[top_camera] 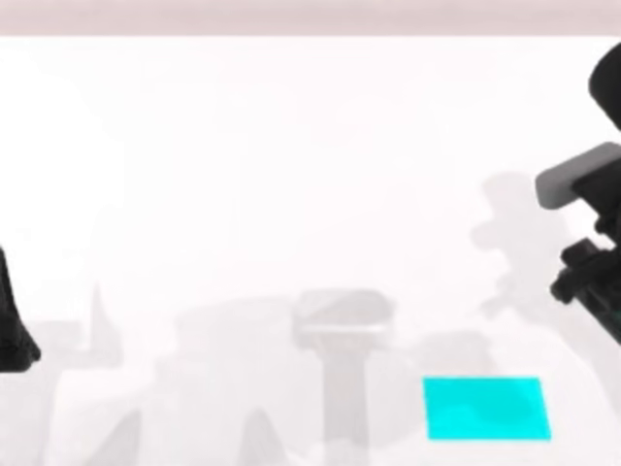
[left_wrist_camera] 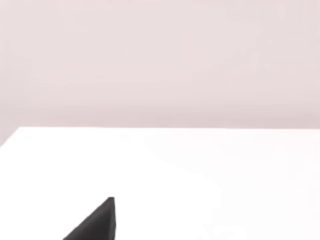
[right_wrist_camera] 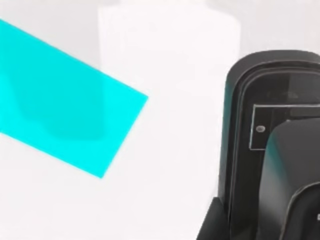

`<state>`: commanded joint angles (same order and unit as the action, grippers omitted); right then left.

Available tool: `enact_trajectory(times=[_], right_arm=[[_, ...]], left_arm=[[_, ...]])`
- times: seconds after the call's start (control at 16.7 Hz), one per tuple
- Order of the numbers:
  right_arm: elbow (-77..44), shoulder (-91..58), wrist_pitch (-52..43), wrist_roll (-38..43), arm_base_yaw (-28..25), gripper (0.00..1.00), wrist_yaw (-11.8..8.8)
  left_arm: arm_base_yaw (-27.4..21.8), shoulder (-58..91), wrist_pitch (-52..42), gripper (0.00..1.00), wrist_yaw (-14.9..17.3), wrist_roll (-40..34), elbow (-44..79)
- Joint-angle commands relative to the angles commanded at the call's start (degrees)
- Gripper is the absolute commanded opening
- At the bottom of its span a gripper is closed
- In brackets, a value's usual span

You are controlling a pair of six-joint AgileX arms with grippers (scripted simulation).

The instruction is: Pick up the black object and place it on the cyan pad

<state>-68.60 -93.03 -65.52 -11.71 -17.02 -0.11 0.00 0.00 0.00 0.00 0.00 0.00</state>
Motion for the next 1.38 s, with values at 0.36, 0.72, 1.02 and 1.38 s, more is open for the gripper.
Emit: enact_trajectory(times=[0.36,0.72,1.02,1.38], right_arm=[[-0.80,-1.07,-0.46,5.94,-1.35,0.00,-0.01],[-2.93,-3.61,-2.44,32.62,-5.94,0.00,0.00],[-2.70,-4.72,-3.67,67.04,-10.64,0.00,-0.13],[-1.99,-4.84,-4.23,108.34,-16.47,0.00,-0.30]], left_arm=[[0.00,0.00,0.00,1.00,0.00,0.00,0.00],[0.00,0.00,0.00,1.00,0.00,0.00,0.00],[0.00,0.00,0.00,1.00,0.00,0.00,0.00],[0.00,0.00,0.00,1.00,0.00,0.00,0.00]])
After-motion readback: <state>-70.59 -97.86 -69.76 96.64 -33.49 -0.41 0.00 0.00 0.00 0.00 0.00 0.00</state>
